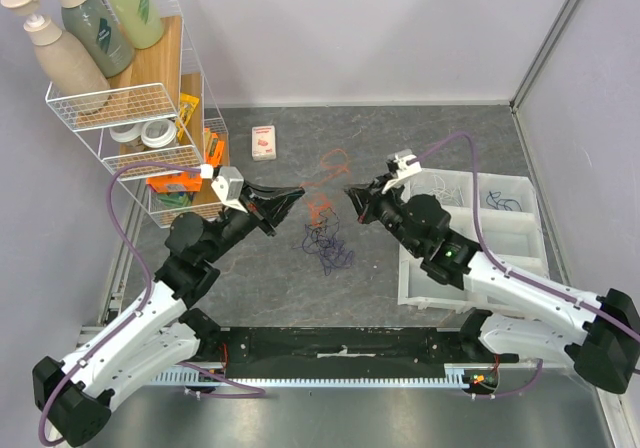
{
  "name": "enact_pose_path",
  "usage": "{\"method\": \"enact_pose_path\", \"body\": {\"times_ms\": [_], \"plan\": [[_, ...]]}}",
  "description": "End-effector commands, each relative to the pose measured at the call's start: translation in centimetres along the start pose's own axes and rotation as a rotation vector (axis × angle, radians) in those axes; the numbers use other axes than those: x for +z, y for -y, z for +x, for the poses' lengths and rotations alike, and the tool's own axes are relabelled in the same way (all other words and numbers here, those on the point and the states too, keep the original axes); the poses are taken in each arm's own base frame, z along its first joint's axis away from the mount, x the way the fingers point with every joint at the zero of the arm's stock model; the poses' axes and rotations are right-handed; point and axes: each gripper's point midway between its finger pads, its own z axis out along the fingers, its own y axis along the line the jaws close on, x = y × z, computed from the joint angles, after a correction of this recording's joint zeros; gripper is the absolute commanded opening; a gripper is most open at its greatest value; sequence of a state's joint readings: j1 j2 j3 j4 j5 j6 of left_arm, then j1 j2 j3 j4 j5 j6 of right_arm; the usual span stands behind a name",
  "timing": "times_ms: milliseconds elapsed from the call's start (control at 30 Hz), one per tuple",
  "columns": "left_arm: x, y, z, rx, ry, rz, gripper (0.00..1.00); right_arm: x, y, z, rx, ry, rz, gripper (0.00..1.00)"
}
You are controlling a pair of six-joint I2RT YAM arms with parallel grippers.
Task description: Untangle the cables
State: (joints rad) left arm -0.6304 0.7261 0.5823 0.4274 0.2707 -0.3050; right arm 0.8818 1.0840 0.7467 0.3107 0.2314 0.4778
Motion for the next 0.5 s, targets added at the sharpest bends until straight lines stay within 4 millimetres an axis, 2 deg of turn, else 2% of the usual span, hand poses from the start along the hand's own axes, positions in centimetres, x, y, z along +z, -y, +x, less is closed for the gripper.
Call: {"method": "enact_pose_path", "body": {"times_ms": [0,167,233,300,367,467], "plan": [[0.0,0.8,-3.1,0.041,0.083,0.017,0.02,-1.7,2.9,-3.2,0.019,0.157,0.152,0.0],[-0.4,0.4,-3.6,0.049,0.106,-0.01,0.02,-3.9,5.8,-3.3,-0.019,0.174,0.276,0.0],[-0.7,-0.2,-4.0,0.054,0.122,-0.049,0.02,-5.2,8.0,-3.1,-0.032,0.163,0.399,0.0],[-1.3,-1.4,-4.1,0.059,0.133,-0.125,0.02,-7.5,11.6,-2.9,-0.063,0.155,0.606,0.0],[-2.2,-3.7,-4.7,0.068,0.16,-0.266,0.02,-10.5,14.5,-2.5,-0.109,0.134,0.78,0.0],[-3.7,-5.9,-5.3,0.083,0.179,-0.408,0.02,-14.2,17.2,-3.0,-0.173,0.125,0.948,0.0]]}}
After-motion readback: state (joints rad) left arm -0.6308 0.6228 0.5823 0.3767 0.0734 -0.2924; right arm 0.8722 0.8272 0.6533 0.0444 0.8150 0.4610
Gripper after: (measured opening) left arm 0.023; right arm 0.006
